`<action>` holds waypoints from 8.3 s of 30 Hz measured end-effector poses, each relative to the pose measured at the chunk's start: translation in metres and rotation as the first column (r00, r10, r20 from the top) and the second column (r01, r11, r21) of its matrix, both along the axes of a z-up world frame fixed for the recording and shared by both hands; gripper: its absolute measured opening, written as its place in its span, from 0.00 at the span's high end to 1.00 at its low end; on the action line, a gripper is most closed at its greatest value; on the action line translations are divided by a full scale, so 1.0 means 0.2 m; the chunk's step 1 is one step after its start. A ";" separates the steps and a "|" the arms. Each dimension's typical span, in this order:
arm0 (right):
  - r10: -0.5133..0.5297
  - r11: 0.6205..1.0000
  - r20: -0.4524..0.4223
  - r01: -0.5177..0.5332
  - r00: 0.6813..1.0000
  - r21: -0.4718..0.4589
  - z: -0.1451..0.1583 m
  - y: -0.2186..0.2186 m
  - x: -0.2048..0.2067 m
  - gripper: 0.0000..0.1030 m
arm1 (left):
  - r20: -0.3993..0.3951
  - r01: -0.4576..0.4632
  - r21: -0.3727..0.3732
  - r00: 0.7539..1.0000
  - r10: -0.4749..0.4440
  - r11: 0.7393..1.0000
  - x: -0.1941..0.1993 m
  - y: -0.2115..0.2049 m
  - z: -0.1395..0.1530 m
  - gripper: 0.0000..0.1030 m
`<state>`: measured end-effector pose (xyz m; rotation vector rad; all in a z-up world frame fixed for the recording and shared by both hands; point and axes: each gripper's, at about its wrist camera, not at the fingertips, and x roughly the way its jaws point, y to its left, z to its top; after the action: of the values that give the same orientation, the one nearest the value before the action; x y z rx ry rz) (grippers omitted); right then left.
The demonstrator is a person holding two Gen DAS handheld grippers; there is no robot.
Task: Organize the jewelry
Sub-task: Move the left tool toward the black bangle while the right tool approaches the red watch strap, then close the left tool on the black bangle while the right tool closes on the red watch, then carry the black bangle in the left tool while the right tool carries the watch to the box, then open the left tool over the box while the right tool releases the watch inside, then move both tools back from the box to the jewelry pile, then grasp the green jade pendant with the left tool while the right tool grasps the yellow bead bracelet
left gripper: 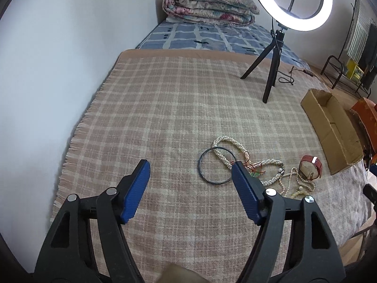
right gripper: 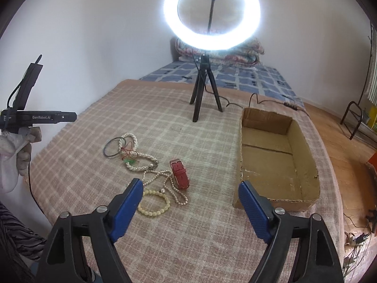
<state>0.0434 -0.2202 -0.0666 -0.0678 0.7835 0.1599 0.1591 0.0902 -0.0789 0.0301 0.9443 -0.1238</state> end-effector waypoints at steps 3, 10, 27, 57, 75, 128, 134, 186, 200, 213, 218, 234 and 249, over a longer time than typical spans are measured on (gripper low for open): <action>0.021 1.000 -0.029 -0.021 0.999 0.011 -0.03 0.01 0.04 0.28 | -0.066 0.059 -0.035 0.996 -0.062 0.998 0.06 -0.01 -0.10 0.52; 0.094 0.996 -0.068 -0.094 0.993 0.008 -0.08 0.09 0.10 0.34 | -0.219 0.058 -0.162 0.971 -0.093 0.985 0.24 0.03 -0.31 0.77; 0.123 0.991 -0.164 -0.129 0.979 -0.025 -0.25 0.14 0.32 0.41 | -0.301 0.087 -0.178 0.944 -0.139 0.980 0.43 -0.03 -0.52 0.77; 0.108 0.980 -0.228 -0.142 0.968 -0.137 -0.46 0.25 0.51 0.59 | -0.190 0.152 -0.011 0.970 -0.151 0.988 0.42 -0.16 -0.57 0.98; 0.091 0.986 -0.190 -0.115 0.977 -0.118 -0.41 0.20 0.49 0.81 | -0.070 0.175 0.044 0.983 -0.172 0.984 0.29 -0.18 -0.36 0.98; -0.208 0.977 -0.004 0.207 0.978 -0.049 0.01 -0.72 0.19 0.81 | 0.155 0.453 -0.167 0.889 -0.431 0.876 0.27 -1.48 0.18 0.99; -0.232 0.972 -0.034 0.230 0.972 -0.039 -0.04 -0.77 0.24 0.81 | 0.122 0.467 -0.184 0.884 -0.451 0.865 0.36 -1.68 0.09 0.99; -0.192 0.979 0.074 0.196 0.979 -0.050 0.13 -0.55 0.16 0.20 | 0.101 0.394 -0.173 0.919 -0.381 0.903 0.31 -1.22 0.29 0.72; -0.062 0.997 0.051 0.065 0.997 -0.041 0.11 -0.22 0.05 0.24 | 0.068 0.251 -0.176 0.968 -0.242 0.952 0.22 -0.52 0.23 0.72; 0.021 1.000 -0.077 -0.022 0.997 -0.019 -0.09 -0.04 0.03 0.40 | -0.050 0.117 -0.256 0.990 -0.134 0.959 0.31 -0.19 -0.06 0.72; 0.036 0.999 -0.140 -0.034 0.990 0.016 -0.18 -0.02 0.04 0.45 | -0.066 0.170 -0.229 0.980 -0.189 0.959 0.30 -0.26 -0.11 0.72; 0.074 0.997 -0.258 -0.065 0.963 0.042 -0.36 0.02 0.10 0.53 | -0.208 0.181 -0.227 0.951 -0.229 0.957 0.40 -0.31 -0.38 0.72; 0.098 0.995 -0.303 -0.090 0.948 0.040 -0.45 0.07 0.12 0.53 | -0.245 0.234 -0.250 0.923 -0.295 0.939 0.39 -0.37 -0.44 0.72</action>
<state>0.0678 -0.2065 -0.1572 -0.0564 1.0875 0.2752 0.2373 0.0157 -0.1676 -0.0629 1.2026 -0.4948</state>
